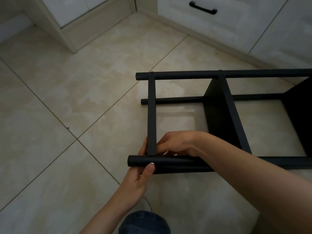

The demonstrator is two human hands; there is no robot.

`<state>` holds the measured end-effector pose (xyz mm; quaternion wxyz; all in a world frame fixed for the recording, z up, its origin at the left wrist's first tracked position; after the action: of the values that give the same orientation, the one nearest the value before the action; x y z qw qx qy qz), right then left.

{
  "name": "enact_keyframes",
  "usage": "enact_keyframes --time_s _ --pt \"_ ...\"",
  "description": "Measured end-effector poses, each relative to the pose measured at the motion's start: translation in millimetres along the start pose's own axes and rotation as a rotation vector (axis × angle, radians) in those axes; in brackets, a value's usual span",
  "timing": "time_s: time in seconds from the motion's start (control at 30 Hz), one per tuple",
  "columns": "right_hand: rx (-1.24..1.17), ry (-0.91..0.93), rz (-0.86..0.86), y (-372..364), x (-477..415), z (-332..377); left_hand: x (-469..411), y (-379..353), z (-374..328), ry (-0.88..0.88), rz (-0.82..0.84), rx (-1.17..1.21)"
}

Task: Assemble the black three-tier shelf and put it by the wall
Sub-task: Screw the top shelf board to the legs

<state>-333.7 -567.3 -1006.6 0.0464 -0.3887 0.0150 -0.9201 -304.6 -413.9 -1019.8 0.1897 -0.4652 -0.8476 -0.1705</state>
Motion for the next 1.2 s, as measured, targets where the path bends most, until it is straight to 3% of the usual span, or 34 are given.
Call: enact_keyframes --time_s 0.17,0.43,0.67,1.2 --pt "0.086 0.009 -0.071 -1 3 1 2 0 9 0.076 -0.055 0.033" --pt "0.550 0.221 -0.229 -12 51 15 7 -4 3 0.135 -0.110 0.051" --pt "0.974 0.167 -0.260 -16 99 15 11 -3 -18 0.160 -0.125 0.010" --pt "1.073 0.340 -0.732 -13 214 90 60 13 -200 -0.111 -0.037 -0.274"
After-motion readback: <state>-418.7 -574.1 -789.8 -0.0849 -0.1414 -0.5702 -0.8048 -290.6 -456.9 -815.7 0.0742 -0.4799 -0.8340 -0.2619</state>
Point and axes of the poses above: each hand's wrist, its own x-axis away from the middle knuckle, its own y-axis out of the back of the hand, z = x × y, the point moved 5 cm from there along -x, towards the middle knuckle, and after that the axes turned 9 degrees about y, right-handed, at the moved point
